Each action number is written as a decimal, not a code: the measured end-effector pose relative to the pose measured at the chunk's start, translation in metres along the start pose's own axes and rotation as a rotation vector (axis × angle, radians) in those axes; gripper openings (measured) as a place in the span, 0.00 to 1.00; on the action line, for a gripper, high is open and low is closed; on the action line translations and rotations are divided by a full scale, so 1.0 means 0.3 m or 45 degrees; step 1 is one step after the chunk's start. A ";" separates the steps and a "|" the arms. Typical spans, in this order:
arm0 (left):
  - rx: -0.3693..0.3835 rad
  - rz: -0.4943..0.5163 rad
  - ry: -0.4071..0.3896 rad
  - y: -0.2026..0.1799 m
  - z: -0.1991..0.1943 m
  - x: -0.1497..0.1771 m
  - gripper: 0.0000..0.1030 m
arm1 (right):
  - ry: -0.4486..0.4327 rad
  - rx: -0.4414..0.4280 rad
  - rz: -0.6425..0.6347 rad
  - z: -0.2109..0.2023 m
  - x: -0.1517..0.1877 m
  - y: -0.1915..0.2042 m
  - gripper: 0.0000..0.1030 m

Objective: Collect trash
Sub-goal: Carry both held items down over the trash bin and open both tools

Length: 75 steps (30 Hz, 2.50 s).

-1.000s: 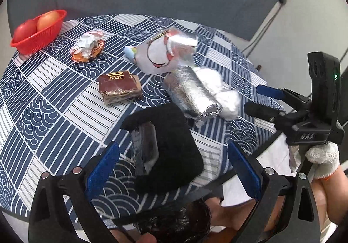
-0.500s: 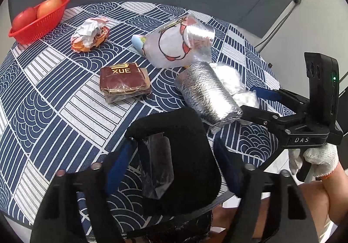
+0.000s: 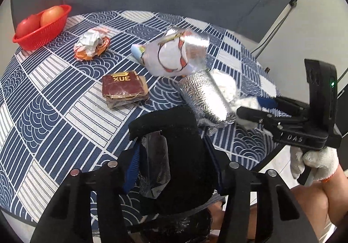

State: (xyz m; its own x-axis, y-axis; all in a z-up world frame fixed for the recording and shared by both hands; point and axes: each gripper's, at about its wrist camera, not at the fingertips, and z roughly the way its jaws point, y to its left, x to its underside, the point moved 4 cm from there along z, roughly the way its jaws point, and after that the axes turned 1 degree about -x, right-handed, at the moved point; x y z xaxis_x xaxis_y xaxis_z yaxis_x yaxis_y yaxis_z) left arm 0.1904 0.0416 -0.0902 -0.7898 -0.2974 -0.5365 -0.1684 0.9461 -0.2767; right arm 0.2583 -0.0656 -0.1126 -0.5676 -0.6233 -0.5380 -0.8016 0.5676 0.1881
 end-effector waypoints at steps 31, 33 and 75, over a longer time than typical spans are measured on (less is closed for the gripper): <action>0.065 -0.031 -0.091 -0.112 -0.241 0.373 0.49 | -0.096 -0.055 0.189 -0.236 0.227 0.236 0.55; 0.055 -0.037 -0.077 -0.121 -0.238 0.407 0.49 | -0.090 -0.062 0.204 -0.239 0.247 0.247 0.55; -0.051 -0.160 0.312 -0.123 -0.055 0.638 0.49 | 0.250 -0.047 0.485 -0.087 0.512 0.291 0.55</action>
State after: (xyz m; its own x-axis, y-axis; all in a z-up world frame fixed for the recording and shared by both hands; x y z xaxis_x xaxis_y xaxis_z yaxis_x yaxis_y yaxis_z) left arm 0.0356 -0.0481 -0.1695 -0.8796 -0.3773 -0.2896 -0.2932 0.9095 -0.2946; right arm 0.0961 -0.1258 -0.1574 -0.8463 -0.4659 -0.2584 -0.5322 0.7594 0.3743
